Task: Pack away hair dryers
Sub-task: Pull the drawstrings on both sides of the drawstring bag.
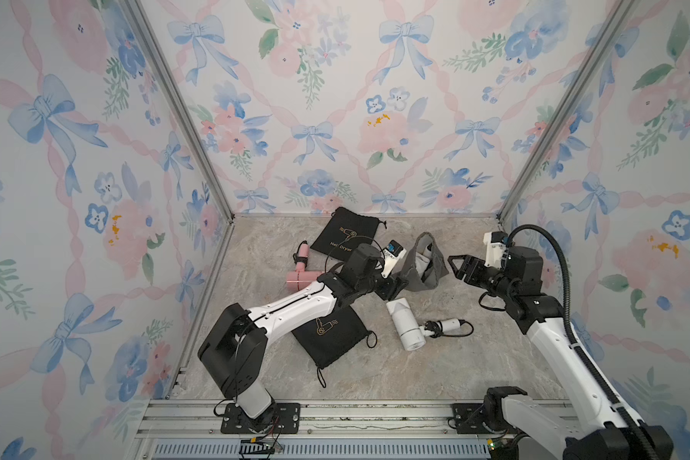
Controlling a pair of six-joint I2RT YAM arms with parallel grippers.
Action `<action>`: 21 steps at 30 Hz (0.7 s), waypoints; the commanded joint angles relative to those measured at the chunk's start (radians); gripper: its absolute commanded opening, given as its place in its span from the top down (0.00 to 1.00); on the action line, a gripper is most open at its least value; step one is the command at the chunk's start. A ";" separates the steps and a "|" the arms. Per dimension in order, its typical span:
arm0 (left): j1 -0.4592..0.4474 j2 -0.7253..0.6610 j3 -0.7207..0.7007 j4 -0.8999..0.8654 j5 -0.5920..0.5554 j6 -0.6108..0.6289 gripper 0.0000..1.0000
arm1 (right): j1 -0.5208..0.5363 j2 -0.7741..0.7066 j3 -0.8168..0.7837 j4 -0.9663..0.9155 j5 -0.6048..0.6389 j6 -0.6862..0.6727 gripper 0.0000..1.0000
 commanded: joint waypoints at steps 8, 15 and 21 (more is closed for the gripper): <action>-0.014 0.152 0.130 0.010 -0.046 0.024 0.38 | -0.012 -0.033 -0.028 0.011 -0.005 -0.006 0.28; -0.016 0.215 0.197 0.010 -0.047 0.008 0.68 | -0.019 -0.041 -0.025 -0.009 -0.007 -0.025 0.28; -0.014 0.201 0.196 0.010 -0.063 0.009 1.00 | -0.022 -0.045 -0.034 -0.047 0.008 -0.056 0.28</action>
